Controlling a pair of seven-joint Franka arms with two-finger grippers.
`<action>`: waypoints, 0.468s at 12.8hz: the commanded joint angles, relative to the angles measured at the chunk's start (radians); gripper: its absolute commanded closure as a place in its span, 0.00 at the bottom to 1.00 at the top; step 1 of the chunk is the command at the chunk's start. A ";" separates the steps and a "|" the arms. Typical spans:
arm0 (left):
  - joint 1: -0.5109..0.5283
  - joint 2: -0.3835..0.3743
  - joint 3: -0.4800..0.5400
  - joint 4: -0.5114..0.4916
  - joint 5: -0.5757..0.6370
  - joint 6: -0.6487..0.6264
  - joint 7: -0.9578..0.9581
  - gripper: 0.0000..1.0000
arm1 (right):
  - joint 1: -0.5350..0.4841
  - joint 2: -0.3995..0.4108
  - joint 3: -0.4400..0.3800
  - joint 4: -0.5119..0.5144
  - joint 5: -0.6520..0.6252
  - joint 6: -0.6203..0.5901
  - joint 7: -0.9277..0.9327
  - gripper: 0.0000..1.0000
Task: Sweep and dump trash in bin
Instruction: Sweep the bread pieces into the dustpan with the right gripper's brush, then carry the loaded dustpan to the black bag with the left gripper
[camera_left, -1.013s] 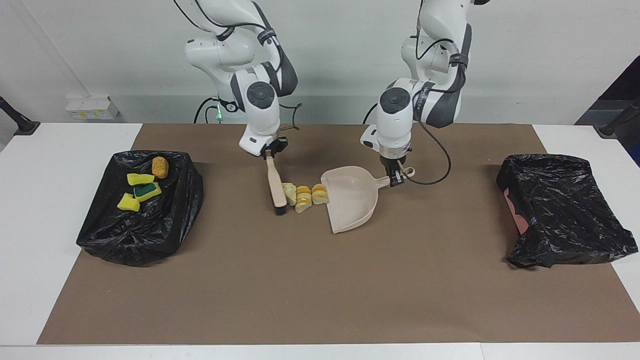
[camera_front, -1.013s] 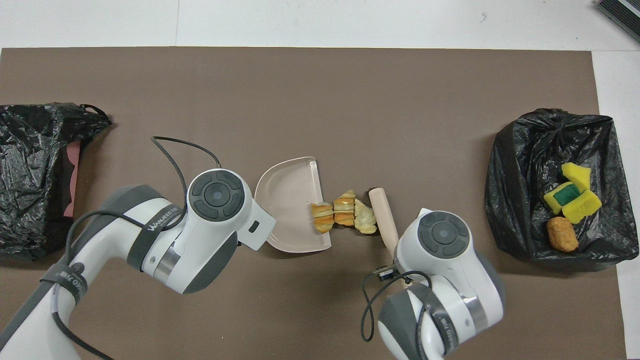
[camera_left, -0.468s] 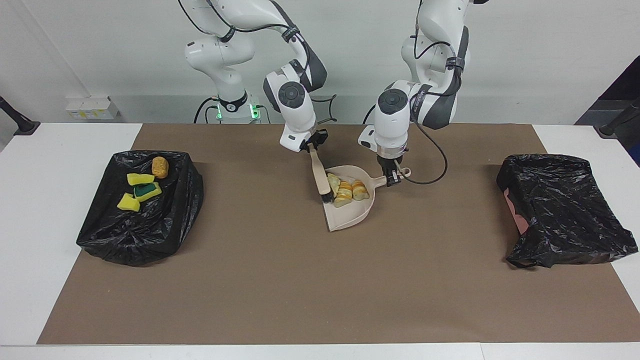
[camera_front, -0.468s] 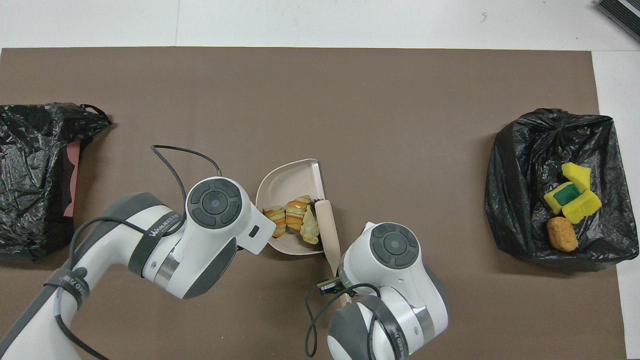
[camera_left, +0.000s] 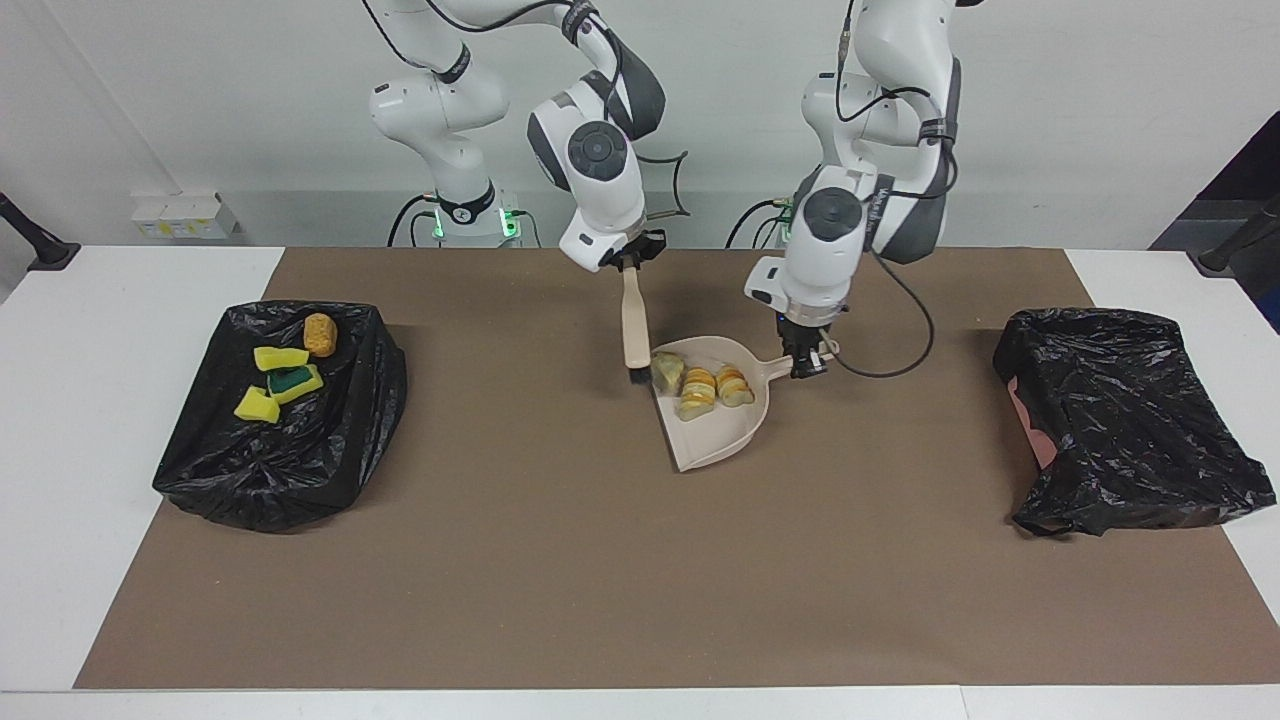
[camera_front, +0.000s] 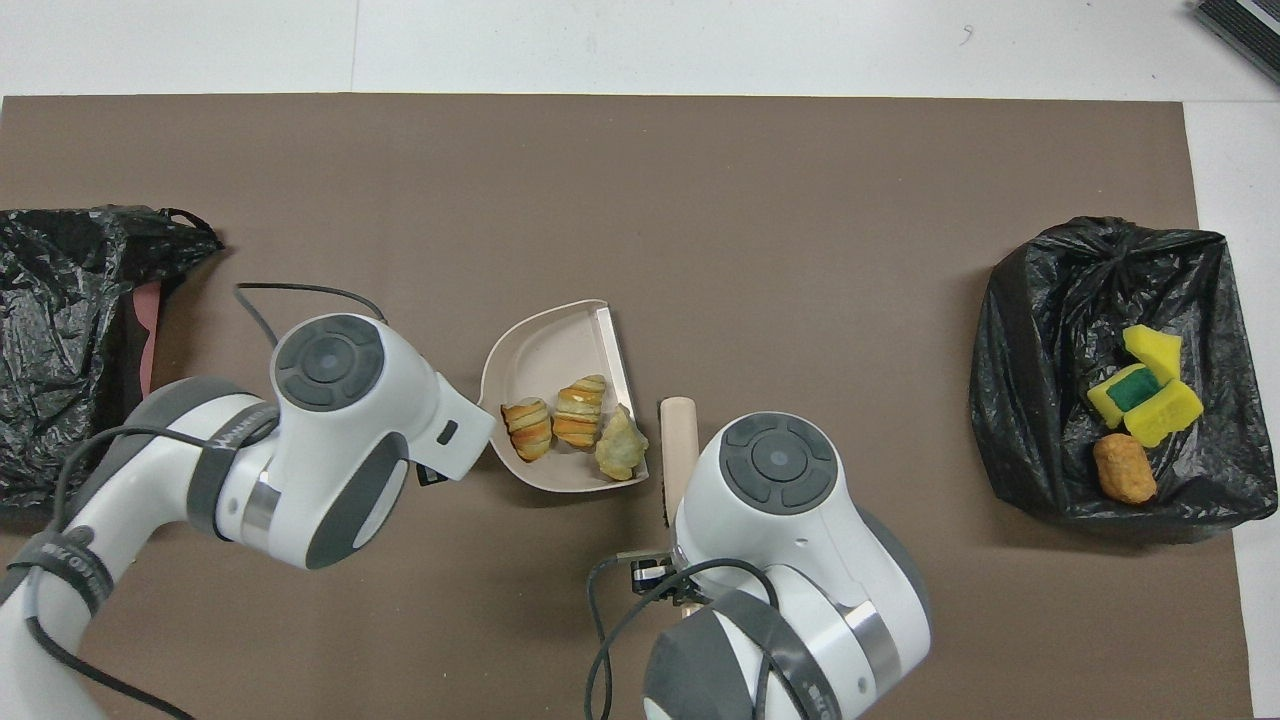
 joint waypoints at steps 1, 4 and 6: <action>0.090 -0.069 -0.002 -0.023 -0.102 0.012 0.127 1.00 | 0.039 -0.063 0.016 -0.050 -0.037 -0.029 0.099 1.00; 0.161 -0.095 0.001 -0.020 -0.191 0.012 0.203 1.00 | 0.079 -0.103 0.016 -0.108 -0.019 -0.015 0.126 1.00; 0.225 -0.112 0.001 0.008 -0.229 -0.020 0.257 1.00 | 0.163 -0.066 0.016 -0.151 -0.019 0.084 0.185 1.00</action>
